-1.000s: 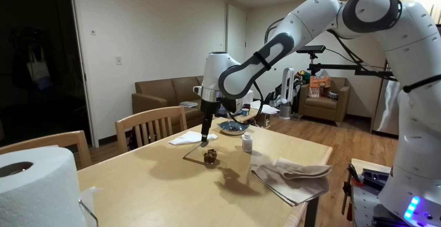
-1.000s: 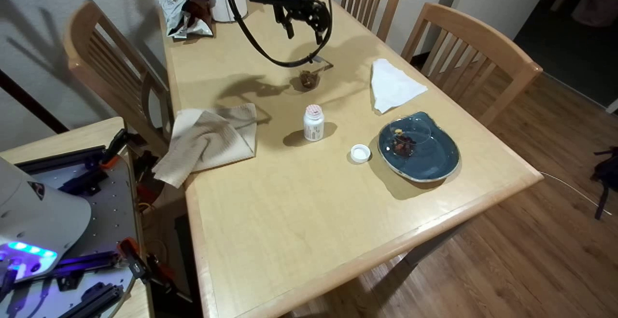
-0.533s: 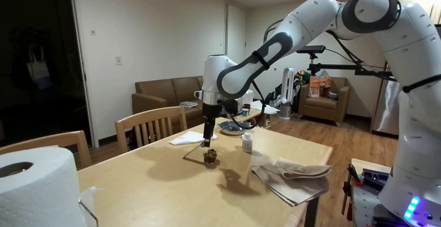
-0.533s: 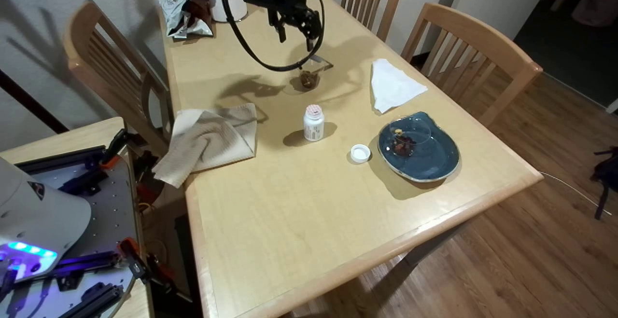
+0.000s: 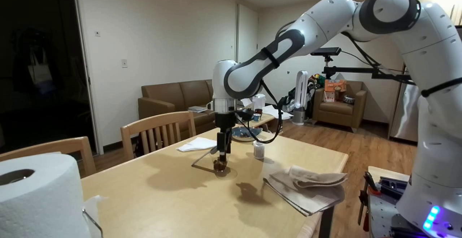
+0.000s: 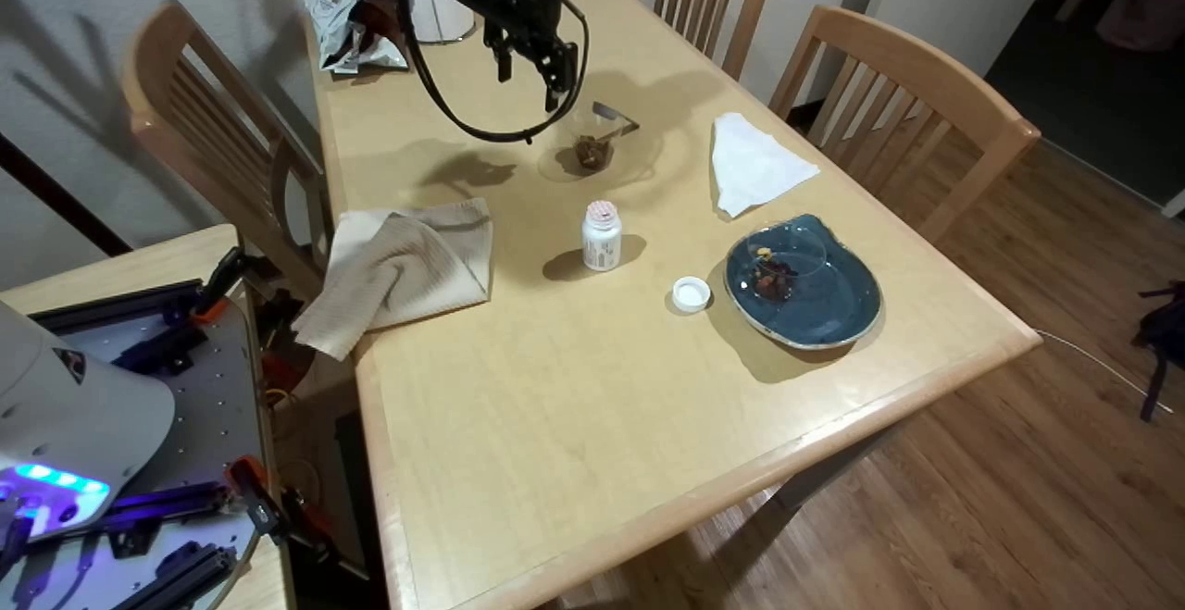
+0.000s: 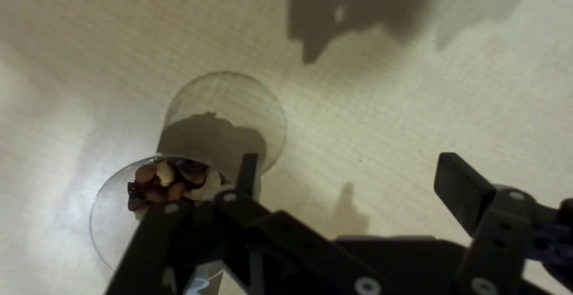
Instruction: Place the grey measuring spoon inside the glass cup
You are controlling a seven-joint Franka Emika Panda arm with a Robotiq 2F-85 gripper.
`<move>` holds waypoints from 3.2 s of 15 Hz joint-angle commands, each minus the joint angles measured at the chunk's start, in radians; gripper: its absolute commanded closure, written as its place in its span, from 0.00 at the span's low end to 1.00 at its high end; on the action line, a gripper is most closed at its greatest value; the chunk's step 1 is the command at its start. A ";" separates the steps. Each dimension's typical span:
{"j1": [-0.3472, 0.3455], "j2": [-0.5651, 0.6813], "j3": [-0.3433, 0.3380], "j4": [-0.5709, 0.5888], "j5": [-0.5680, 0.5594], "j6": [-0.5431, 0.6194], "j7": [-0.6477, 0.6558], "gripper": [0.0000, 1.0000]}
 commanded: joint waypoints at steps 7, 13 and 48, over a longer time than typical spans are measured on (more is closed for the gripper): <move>0.000 0.001 0.001 0.002 -0.001 -0.002 0.001 0.00; 0.007 0.036 0.007 0.224 0.034 -0.227 0.048 0.00; -0.073 0.524 -0.079 1.020 0.020 -1.033 -0.242 0.00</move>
